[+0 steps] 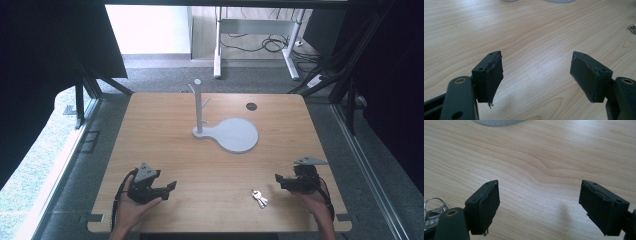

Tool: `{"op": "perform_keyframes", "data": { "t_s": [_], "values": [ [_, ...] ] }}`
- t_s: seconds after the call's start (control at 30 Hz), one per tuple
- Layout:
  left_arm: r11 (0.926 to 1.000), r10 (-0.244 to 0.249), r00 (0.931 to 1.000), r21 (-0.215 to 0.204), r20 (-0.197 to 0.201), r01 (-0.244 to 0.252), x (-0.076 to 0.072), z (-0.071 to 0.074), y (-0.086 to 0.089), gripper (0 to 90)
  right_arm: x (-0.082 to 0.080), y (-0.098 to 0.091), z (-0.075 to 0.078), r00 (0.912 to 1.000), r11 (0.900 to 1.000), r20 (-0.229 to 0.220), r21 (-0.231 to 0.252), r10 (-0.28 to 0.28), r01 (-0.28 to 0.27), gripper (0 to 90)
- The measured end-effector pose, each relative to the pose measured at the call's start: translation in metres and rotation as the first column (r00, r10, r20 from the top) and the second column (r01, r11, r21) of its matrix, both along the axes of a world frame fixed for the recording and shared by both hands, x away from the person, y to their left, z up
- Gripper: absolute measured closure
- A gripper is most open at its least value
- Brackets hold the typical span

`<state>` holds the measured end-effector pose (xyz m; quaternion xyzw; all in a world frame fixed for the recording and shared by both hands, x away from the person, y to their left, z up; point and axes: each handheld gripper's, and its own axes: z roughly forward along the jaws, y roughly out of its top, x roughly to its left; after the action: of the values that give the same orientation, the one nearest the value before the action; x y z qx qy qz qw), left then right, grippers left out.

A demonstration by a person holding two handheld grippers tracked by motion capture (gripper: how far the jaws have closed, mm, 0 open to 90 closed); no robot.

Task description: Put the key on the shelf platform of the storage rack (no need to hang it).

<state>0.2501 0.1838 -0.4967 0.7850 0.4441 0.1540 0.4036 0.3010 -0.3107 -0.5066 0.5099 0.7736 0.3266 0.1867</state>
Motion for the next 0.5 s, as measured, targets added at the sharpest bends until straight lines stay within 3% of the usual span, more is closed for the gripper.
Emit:
{"op": "perform_keyframes", "data": {
  "t_s": [0.5],
  "values": [
    [0.9999, -0.01, 0.9998, -0.014, -0.017, 0.01, -0.003, 0.0042, 0.006, 26.9, -0.0036, 0.0046, 0.0021, 0.9985, 0.9982, 0.001, -0.026, 0.054, -0.054, 27.3]
  ]
}}
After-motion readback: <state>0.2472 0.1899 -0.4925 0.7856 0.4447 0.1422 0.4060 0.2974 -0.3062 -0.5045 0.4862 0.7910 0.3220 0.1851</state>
